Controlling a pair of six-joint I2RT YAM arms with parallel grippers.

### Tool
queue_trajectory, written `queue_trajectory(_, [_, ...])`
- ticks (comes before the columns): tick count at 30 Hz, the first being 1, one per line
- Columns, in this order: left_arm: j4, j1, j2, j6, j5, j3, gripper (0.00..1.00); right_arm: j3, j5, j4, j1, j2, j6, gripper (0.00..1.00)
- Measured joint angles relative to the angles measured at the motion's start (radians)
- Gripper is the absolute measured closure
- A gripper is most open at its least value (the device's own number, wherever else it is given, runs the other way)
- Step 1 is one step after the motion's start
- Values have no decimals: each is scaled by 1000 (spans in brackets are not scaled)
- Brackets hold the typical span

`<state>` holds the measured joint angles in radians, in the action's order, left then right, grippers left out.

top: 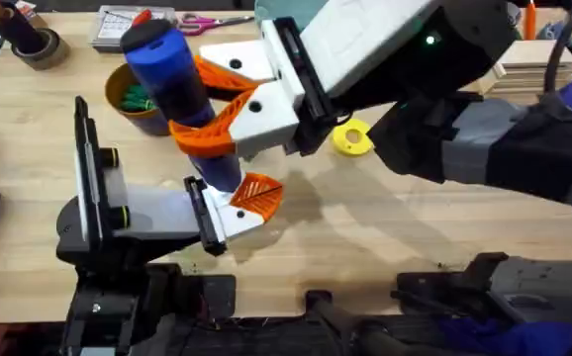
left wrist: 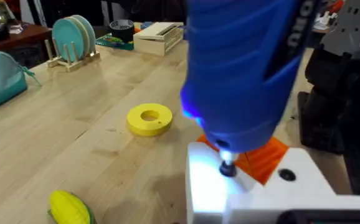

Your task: Pick up the gripper from the table and insert it into the empty holder that is missing its gripper. Then pick up a screw, insert it into the mounting hole, and use the screwdriver to tighten it. Finally, clean up the table by picking up the vegetable and placing it into the bucket.

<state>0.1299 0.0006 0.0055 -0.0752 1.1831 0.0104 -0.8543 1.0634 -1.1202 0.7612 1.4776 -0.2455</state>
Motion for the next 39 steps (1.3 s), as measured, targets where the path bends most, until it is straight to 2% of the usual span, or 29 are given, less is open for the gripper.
queue_trajectory(39, [0, -2, 0, 4, 2, 0, 993, 2, -27, -14, 0, 0, -69, 975])
